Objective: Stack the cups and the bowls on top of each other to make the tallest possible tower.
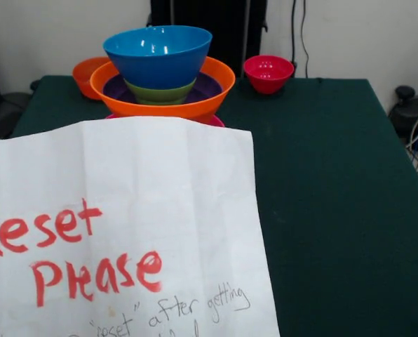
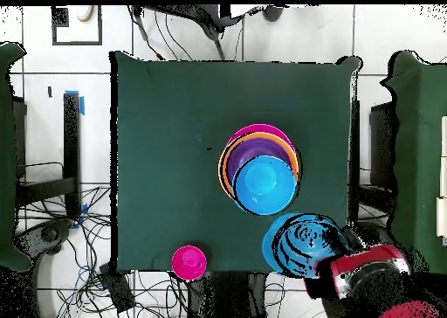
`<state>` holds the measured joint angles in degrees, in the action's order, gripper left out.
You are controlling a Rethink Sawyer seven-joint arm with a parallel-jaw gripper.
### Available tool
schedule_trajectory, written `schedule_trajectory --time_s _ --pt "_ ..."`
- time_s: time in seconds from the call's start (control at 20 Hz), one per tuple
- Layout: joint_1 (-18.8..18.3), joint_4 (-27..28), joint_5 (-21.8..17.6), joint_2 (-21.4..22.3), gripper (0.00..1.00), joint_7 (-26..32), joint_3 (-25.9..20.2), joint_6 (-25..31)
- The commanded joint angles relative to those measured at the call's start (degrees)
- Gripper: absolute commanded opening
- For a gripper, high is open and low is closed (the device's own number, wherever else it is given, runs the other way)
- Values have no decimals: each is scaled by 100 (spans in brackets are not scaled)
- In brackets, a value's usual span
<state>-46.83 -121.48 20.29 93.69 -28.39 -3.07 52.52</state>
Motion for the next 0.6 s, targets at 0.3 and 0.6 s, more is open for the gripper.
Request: schedule_trajectory --time_s 0.3,0.6 --pt "-290 2 -502 186 0 -87 599 1107" --pt "-386 -20 -356 126 0 -58 649 952"
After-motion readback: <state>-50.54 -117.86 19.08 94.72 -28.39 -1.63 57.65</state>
